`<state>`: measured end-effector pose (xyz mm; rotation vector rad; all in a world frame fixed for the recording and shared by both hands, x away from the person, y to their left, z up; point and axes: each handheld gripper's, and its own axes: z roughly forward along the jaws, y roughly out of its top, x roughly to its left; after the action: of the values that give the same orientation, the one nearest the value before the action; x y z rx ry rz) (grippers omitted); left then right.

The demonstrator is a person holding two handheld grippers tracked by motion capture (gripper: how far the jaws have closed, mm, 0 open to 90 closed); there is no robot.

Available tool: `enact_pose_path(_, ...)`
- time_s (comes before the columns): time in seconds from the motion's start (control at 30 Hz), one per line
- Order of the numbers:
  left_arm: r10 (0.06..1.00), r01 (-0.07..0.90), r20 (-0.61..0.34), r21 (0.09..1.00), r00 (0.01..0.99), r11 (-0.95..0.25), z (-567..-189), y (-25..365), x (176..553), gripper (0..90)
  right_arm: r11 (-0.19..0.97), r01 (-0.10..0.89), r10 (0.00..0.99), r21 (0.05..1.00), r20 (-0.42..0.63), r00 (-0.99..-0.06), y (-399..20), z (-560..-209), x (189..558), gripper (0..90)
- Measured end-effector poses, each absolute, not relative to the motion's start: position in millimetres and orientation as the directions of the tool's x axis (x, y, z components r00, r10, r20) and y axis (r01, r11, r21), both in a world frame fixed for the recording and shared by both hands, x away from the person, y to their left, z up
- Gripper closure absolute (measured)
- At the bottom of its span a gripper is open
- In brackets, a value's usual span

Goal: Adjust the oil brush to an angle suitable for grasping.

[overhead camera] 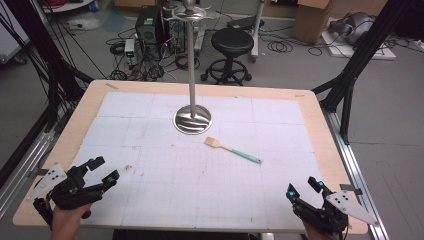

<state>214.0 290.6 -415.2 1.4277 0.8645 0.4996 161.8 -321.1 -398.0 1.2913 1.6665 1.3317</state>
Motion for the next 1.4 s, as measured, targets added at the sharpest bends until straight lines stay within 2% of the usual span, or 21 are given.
enact_pose_path(0.5, 0.754, 0.215, -0.212, 0.972, 0.621, 0.097, -417.3, 286.4, 216.8, 21.0, 0.008, 0.334, 0.946, 0.942, 0.102, -0.309, -316.7, -400.5, 165.5, 27.2)
enact_pose_path(0.6, 0.755, 0.224, -0.214, 0.970, 0.620, 0.091, -418.4, 286.2, 218.2, 21.0, 0.005, 0.357, 0.939, 0.934, 0.118, -0.322, -308.5, -401.9, 174.3, 33.8)
enact_pose_path(0.67, 0.756, 0.228, -0.217, 0.969, 0.617, 0.092, -418.9, 286.6, 219.4, 21.0, 0.006, 0.361, 0.937, 0.932, 0.121, -0.328, -306.4, -402.8, 178.9, 34.8)
enact_pose_path(0.8, 0.754, 0.235, -0.222, 0.968, 0.618, 0.092, -419.6, 286.5, 220.9, 21.0, 0.026, 0.401, 0.927, 0.916, 0.128, -0.353, -291.0, -405.2, 203.9, 45.8)
enact_pose_path(1.03, 0.750, 0.239, -0.221, 0.967, 0.623, 0.086, -420.2, 286.1, 219.9, 21.1, 0.068, 0.428, 0.910, 0.901, 0.120, -0.397, -255.1, -402.9, 243.5, 57.1)
enact_pose_path(1.2, 0.750, 0.244, -0.228, 0.965, 0.621, 0.092, -420.7, 287.8, 219.9, 21.1, 0.080, 0.462, 0.915, 0.883, 0.119, -0.386, -226.5, -404.5, 280.6, 62.5)
enact_pose_path(1.27, 0.752, 0.243, -0.226, 0.966, 0.619, 0.091, -421.0, 288.6, 219.4, 21.5, 0.116, 0.479, 0.925, 0.870, 0.080, -0.371, -211.4, -405.2, 300.2, 69.9)
enact_pose_path(1.4, 0.751, 0.247, -0.236, 0.964, 0.616, 0.101, -421.5, 291.0, 220.0, 21.5, 0.133, 0.484, 0.925, 0.865, 0.067, -0.375, -201.5, -405.1, 315.4, 76.2)
